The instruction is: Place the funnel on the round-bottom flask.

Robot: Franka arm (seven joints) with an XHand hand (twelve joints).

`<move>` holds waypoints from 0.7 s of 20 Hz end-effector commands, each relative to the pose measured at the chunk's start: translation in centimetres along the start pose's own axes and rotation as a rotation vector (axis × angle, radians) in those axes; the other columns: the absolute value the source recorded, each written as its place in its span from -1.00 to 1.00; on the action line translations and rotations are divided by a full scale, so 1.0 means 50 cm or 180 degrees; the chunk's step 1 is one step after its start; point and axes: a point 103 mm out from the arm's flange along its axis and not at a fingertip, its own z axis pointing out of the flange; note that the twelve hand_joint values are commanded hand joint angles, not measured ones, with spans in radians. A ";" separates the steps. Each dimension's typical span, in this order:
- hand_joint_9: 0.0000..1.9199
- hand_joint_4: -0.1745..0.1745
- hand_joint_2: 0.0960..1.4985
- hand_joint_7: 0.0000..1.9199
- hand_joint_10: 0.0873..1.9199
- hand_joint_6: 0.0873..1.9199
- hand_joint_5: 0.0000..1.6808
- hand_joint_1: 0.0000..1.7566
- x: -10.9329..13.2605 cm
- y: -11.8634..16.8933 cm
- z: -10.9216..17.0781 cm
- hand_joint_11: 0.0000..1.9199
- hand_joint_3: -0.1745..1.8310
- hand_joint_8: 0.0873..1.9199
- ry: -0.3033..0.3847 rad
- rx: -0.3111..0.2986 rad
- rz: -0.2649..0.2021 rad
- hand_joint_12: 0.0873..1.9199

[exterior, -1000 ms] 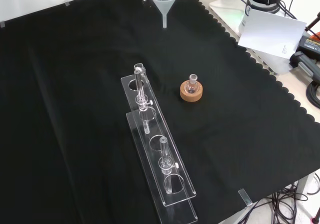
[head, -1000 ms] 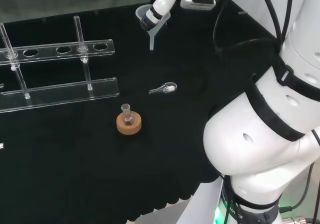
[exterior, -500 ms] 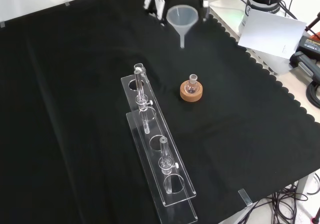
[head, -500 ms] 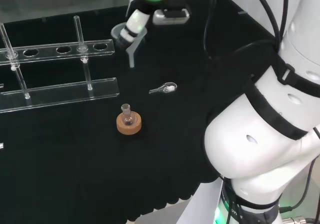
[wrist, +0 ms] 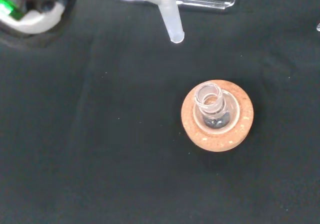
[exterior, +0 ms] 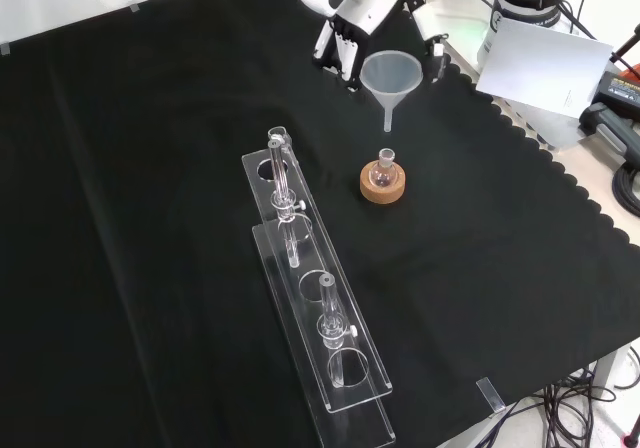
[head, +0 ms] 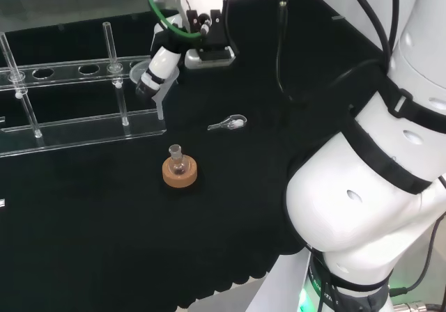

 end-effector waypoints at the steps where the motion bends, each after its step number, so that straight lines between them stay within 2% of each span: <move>1: 0.07 -0.26 -0.38 0.11 -0.62 -0.09 -0.13 0.00 0.019 0.002 0.020 -0.72 0.03 -0.21 -0.0311 -0.0041 0.0118 0.47; 3: 0.07 -0.26 -0.38 0.11 -0.63 -0.08 -0.13 0.00 0.022 0.005 0.024 -0.72 0.03 -0.21 -0.0382 -0.0004 0.0151 0.47; 10: 0.07 -0.26 -0.37 0.11 -0.63 -0.08 -0.13 -0.01 0.017 0.015 0.046 -0.73 0.03 -0.21 -0.0411 0.0095 0.0193 0.47; 14: 0.07 -0.26 -0.37 0.11 -0.63 -0.08 -0.13 -0.01 -0.006 0.020 0.055 -0.73 0.03 -0.21 -0.0284 0.0093 0.0212 0.47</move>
